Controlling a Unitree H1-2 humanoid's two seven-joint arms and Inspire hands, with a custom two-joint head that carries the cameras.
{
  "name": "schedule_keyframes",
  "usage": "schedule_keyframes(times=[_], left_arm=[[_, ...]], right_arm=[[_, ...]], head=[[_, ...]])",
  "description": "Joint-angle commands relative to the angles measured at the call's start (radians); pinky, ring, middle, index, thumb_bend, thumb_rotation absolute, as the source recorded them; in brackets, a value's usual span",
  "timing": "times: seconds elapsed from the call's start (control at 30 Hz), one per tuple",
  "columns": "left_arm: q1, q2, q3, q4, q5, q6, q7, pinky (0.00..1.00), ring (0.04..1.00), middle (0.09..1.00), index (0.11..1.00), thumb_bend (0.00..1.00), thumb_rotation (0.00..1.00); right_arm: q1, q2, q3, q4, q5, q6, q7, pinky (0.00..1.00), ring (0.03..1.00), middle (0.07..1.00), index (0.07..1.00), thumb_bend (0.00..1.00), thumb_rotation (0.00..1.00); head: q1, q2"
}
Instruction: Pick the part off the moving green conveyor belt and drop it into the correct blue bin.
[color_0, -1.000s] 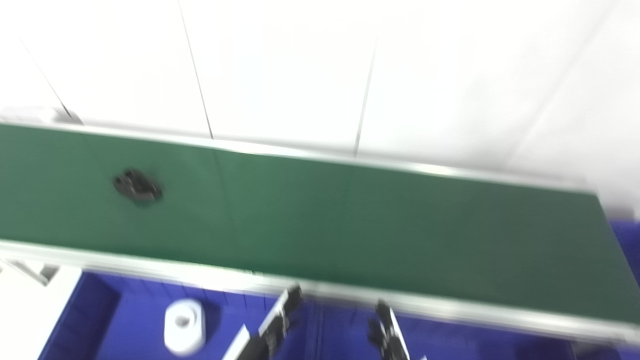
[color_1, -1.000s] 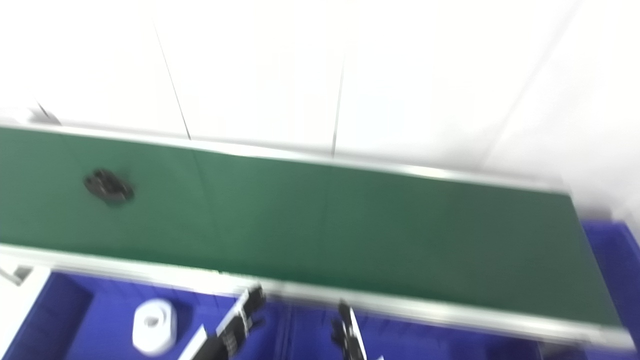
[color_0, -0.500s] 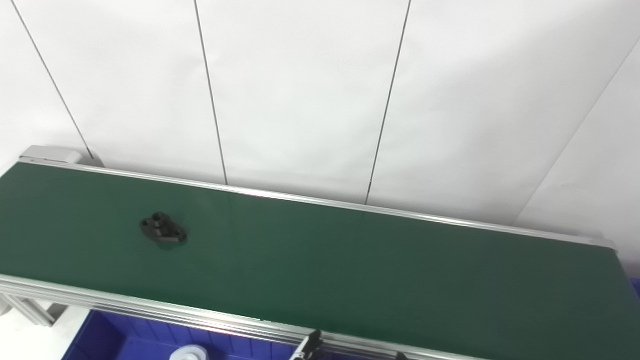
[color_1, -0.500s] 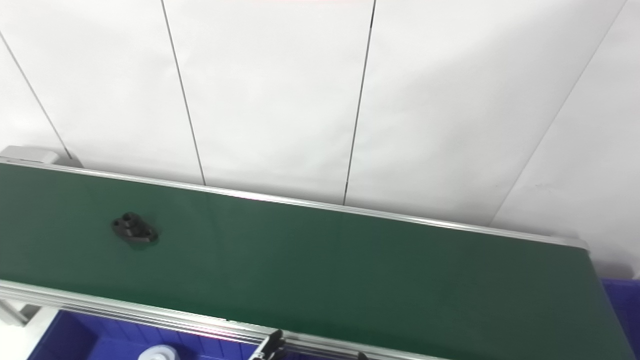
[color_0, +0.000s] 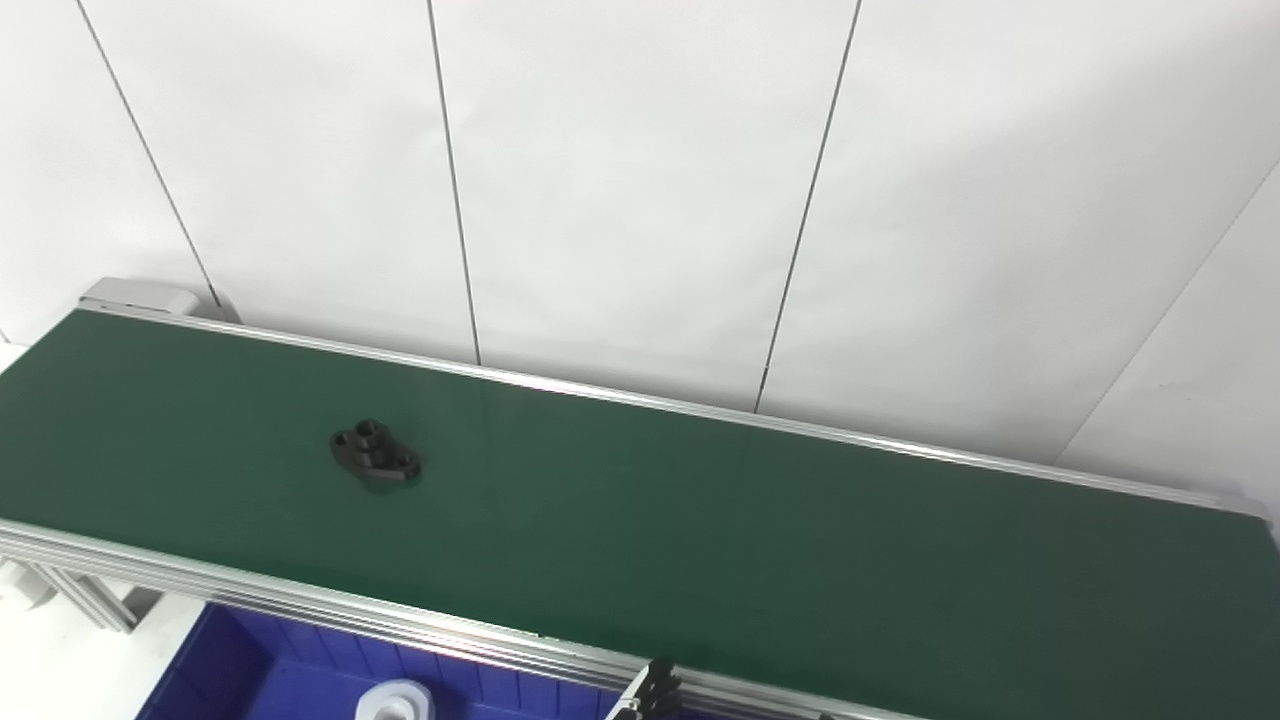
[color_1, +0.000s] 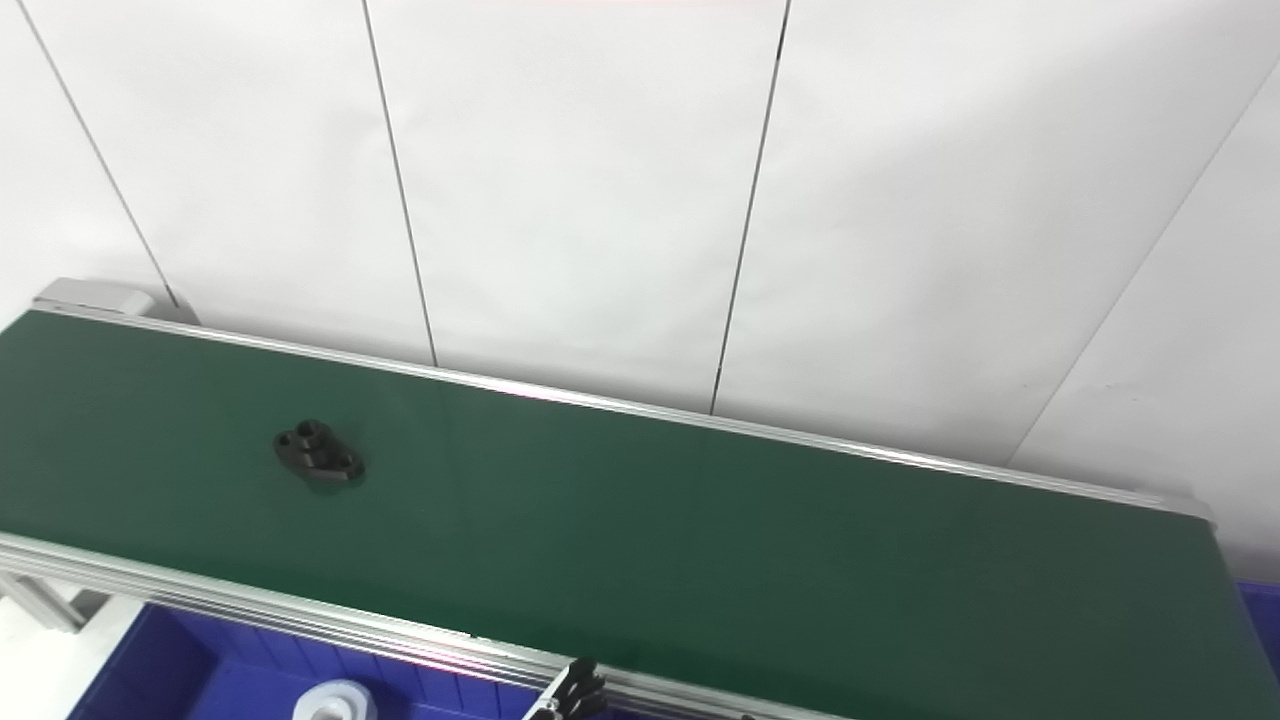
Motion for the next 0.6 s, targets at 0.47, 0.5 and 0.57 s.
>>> schedule_keyframes(times=[0.47,0.5,0.57], left_arm=[[0.016,0.004,-0.013,-0.093,-0.010,0.013,-0.010,0.88,0.970,0.999,1.000,0.97,0.72],[0.017,0.004,-0.013,-0.095,-0.012,0.013,-0.010,0.88,0.970,0.999,1.000,0.97,0.72],[0.018,0.004,-0.014,-0.097,-0.012,0.013,-0.010,0.89,0.973,1.000,1.000,0.97,0.72]], right_arm=[[0.035,0.033,-0.029,-0.138,-0.066,-0.058,-0.042,0.98,0.975,0.987,1.000,0.90,0.83],[0.034,0.036,-0.032,-0.151,-0.086,-0.058,-0.051,0.98,0.968,0.983,1.000,0.90,0.82],[0.031,0.038,-0.035,-0.169,-0.106,-0.058,-0.060,0.96,0.954,0.972,1.000,0.87,0.80]], head=[[-0.004,0.050],[-0.003,0.051],[-0.001,0.053]])
